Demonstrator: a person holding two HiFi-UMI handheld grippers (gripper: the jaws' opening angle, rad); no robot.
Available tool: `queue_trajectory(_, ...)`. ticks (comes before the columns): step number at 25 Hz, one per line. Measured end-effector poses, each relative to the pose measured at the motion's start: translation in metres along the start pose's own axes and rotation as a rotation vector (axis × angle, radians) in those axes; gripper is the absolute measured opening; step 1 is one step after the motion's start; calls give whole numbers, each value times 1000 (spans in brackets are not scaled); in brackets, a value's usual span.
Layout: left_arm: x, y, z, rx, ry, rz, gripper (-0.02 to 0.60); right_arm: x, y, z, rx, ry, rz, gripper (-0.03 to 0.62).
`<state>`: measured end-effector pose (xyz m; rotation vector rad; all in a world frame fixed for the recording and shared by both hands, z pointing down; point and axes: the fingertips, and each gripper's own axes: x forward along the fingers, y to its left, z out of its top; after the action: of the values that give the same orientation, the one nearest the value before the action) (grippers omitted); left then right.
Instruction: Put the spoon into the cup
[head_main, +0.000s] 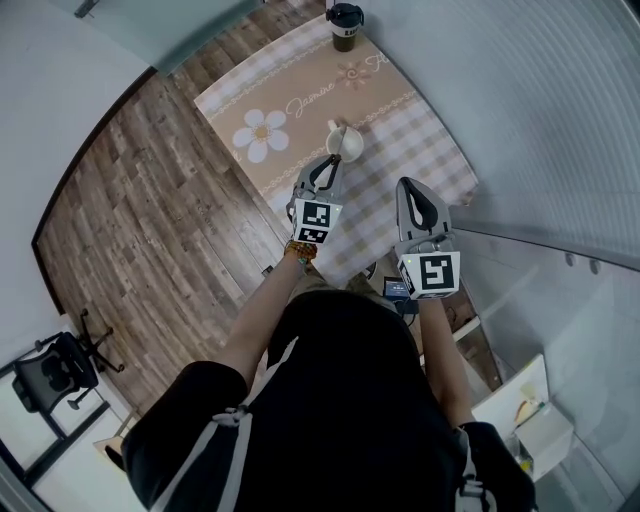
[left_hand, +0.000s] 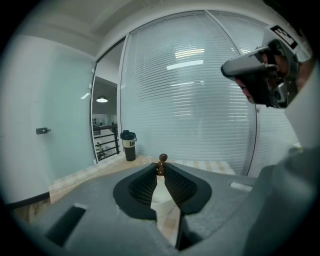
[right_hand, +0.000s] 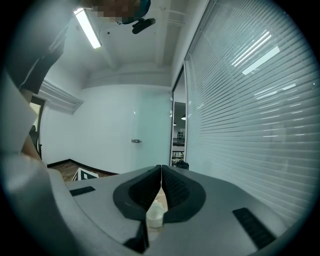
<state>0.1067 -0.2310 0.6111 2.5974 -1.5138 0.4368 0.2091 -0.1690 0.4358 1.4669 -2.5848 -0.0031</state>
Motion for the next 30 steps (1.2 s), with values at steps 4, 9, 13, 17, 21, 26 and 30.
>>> queue_trajectory(4,11,-3,-18,-22,44,-21,58,-1,-5,-5,21,16,-32,9)
queue_trajectory(9,22,-8,-37,-31,98,-33,58,-4,-14,-13,31,39,-62,9)
queue_trajectory(13,30,-8,-52,-36,146,-43,58,-4,-16,-15,29,49,-64,9)
queue_trajectory(17,36,-7,-62,-48,184,-46,58,-3,-20,-19,29,55,-63,9)
queue_trajectory(21,40,-4,-71,-56,228,-38,60,-1,-27,-20,22,60,-61,9)
queue_trajectory(26,40,-4,-80,-69,264,-49,60,1,-34,-18,56,56,-69,9)
queue_trajectory(30,37,-10,-87,-83,282,-71,61,4,-37,-17,59,52,-63,9)
